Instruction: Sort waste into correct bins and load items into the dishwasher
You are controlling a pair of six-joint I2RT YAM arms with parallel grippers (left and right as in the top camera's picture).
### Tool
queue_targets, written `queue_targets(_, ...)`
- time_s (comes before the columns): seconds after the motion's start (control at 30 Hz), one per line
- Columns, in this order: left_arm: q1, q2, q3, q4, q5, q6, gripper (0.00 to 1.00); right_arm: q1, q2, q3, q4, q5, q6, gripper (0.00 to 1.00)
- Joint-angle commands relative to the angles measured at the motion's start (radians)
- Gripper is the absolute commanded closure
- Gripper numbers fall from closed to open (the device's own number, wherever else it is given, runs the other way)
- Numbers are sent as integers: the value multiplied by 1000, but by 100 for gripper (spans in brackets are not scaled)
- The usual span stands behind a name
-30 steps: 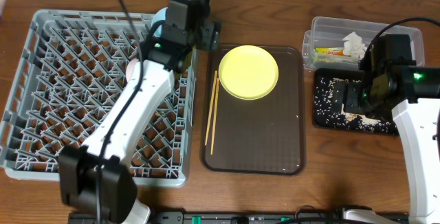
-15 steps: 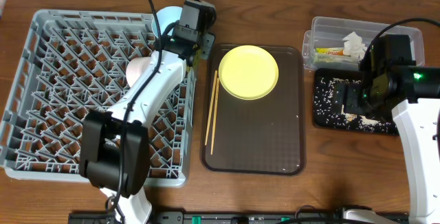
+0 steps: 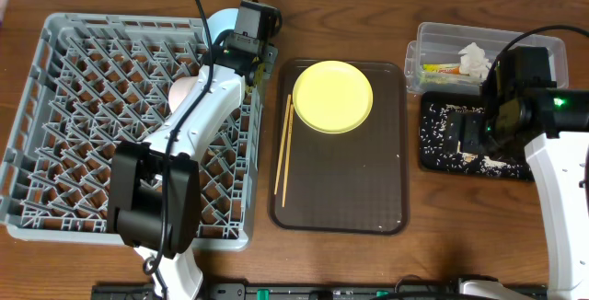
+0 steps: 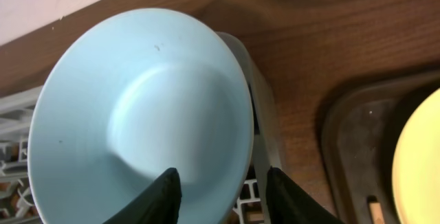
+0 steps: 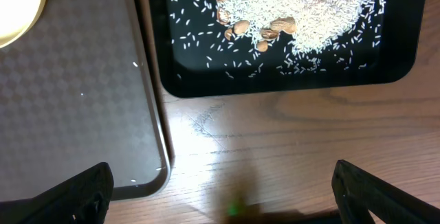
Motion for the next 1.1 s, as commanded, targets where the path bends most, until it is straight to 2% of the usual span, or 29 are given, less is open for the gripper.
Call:
queue_targets(0.0, 2, 17, -1, -5, -19, 5, 63, -3, 1, 9, -1, 10, -7, 1)
queue_targets(0.27, 3, 17, -1, -19, -19, 5, 79, -3, 1, 10, -2, 10, -19, 1)
queue_targets(0.37, 3, 17, -1, -19, -19, 5, 87, -3, 1, 9, -2, 10, -19, 1)
queue_targets(0.5, 2, 14, -1, -19, -19, 5, 93, -3, 1, 10, -4, 10, -19, 1)
queue_targets(0.77, 2, -59, -1, -19, -10, 0, 94, -3, 1, 10, -3, 10, -19, 1)
queue_targets(0.93, 14, -160, -1, -19, 150, -34, 94, -3, 1, 9, -3, 10, -19, 1)
queue_targets(1.07, 79, -233, -1, -18, 393, -125, 94, -3, 1, 10, -4, 10, -19, 1)
